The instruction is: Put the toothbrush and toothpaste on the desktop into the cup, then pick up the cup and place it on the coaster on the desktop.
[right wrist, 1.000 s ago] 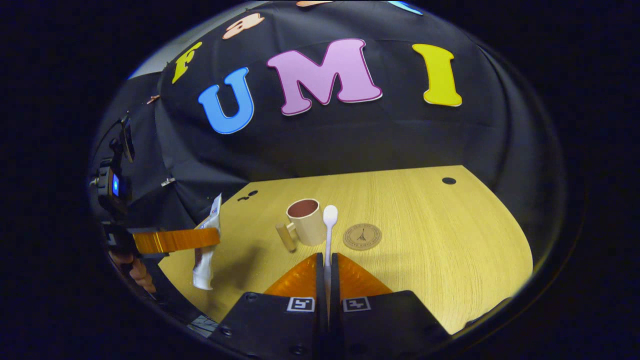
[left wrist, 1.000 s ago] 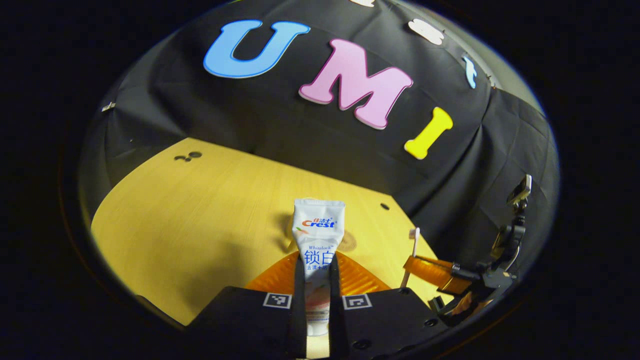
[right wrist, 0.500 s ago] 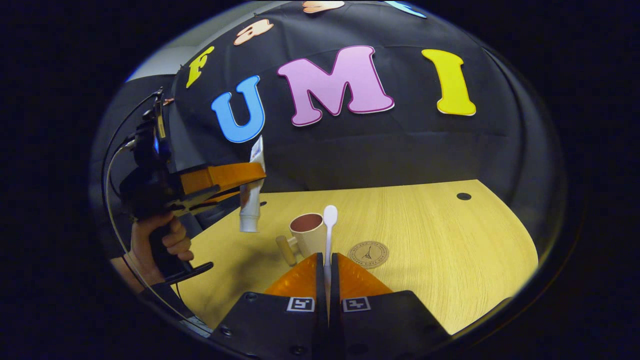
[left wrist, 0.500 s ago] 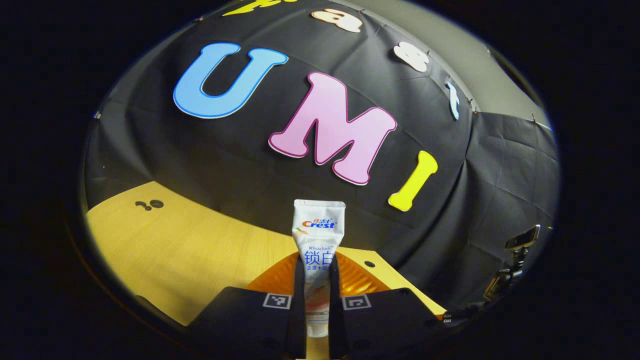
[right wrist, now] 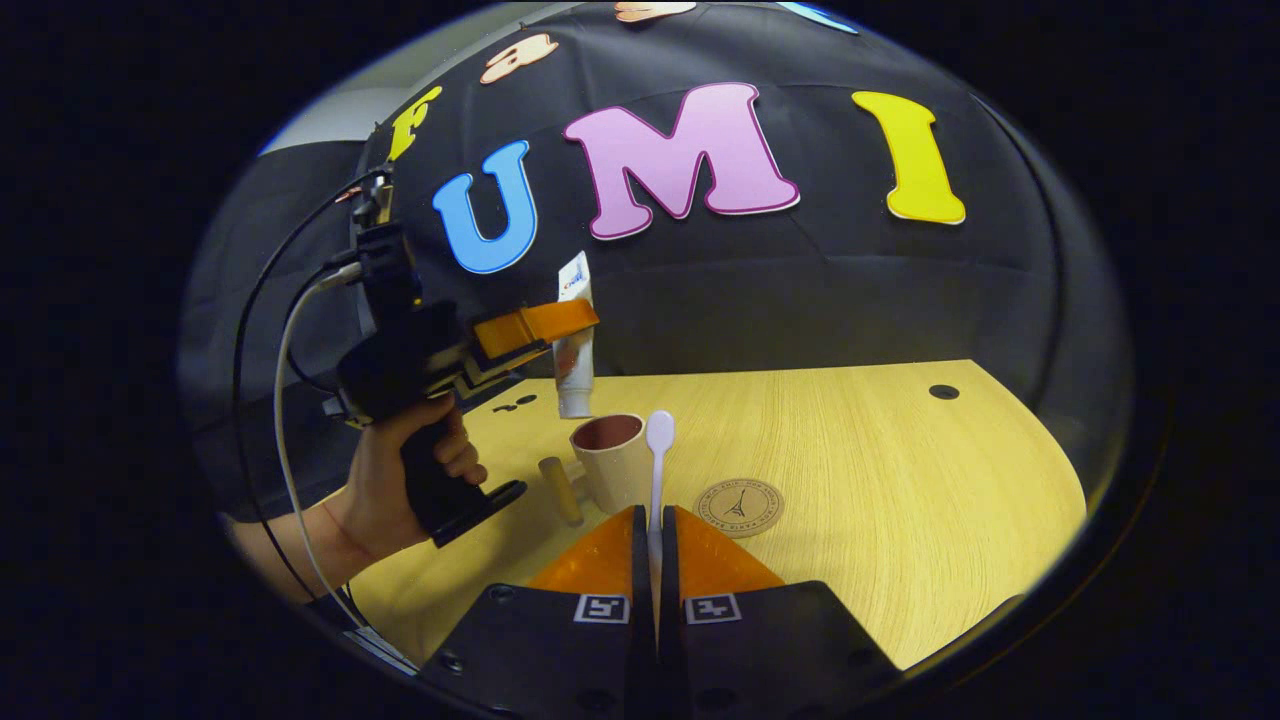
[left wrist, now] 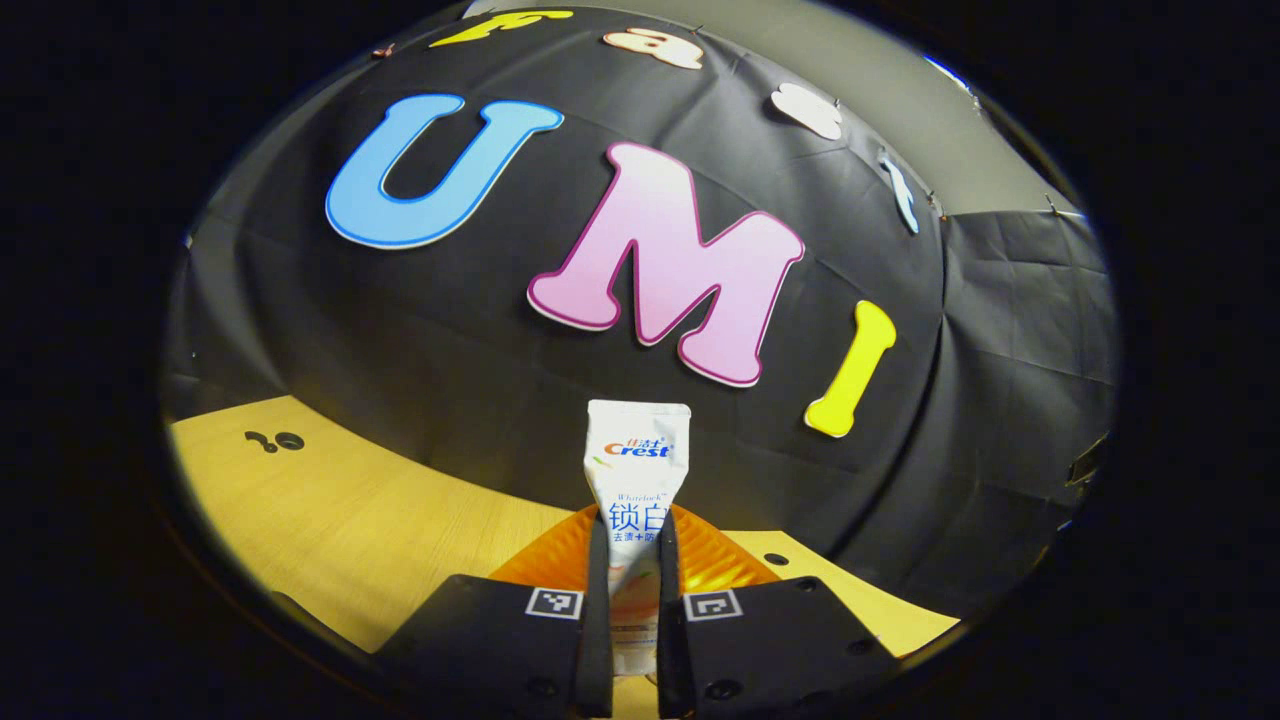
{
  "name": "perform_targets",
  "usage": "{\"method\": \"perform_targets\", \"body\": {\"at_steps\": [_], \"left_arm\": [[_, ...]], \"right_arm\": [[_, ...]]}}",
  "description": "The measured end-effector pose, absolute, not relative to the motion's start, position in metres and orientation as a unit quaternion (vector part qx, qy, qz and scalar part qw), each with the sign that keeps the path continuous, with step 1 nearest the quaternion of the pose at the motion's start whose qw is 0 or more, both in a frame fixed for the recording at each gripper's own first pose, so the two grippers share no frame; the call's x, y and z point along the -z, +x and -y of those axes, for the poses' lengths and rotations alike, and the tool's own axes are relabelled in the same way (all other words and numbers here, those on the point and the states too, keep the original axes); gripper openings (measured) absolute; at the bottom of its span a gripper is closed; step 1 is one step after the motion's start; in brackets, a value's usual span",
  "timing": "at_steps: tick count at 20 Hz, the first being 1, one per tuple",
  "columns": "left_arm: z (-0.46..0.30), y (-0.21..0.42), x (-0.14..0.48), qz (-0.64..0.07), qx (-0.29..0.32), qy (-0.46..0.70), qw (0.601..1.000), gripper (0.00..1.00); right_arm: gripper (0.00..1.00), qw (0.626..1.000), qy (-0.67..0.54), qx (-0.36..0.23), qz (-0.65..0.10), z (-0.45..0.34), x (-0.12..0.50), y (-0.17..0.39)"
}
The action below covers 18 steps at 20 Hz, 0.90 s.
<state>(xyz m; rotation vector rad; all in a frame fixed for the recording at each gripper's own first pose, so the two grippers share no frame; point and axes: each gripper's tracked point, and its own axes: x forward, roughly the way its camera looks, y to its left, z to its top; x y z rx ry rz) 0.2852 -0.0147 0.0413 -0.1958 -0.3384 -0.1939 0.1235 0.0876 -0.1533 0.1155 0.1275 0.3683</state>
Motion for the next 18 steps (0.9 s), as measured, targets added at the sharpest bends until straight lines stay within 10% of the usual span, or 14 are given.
{"method": "perform_targets", "body": {"at_steps": [13, 18], "left_arm": [[0.014, 0.320, 0.020, 0.118, 0.072, -0.076, 0.988, 0.28], [0.010, 0.310, 0.033, 0.090, 0.071, -0.084, 0.990, 0.55]], "right_arm": [[0.06, 0.983, 0.076, -0.163, -0.046, -0.077, 0.151, 0.148], [0.05, 0.978, 0.108, -0.173, -0.043, -0.086, 0.140, 0.155]]}}
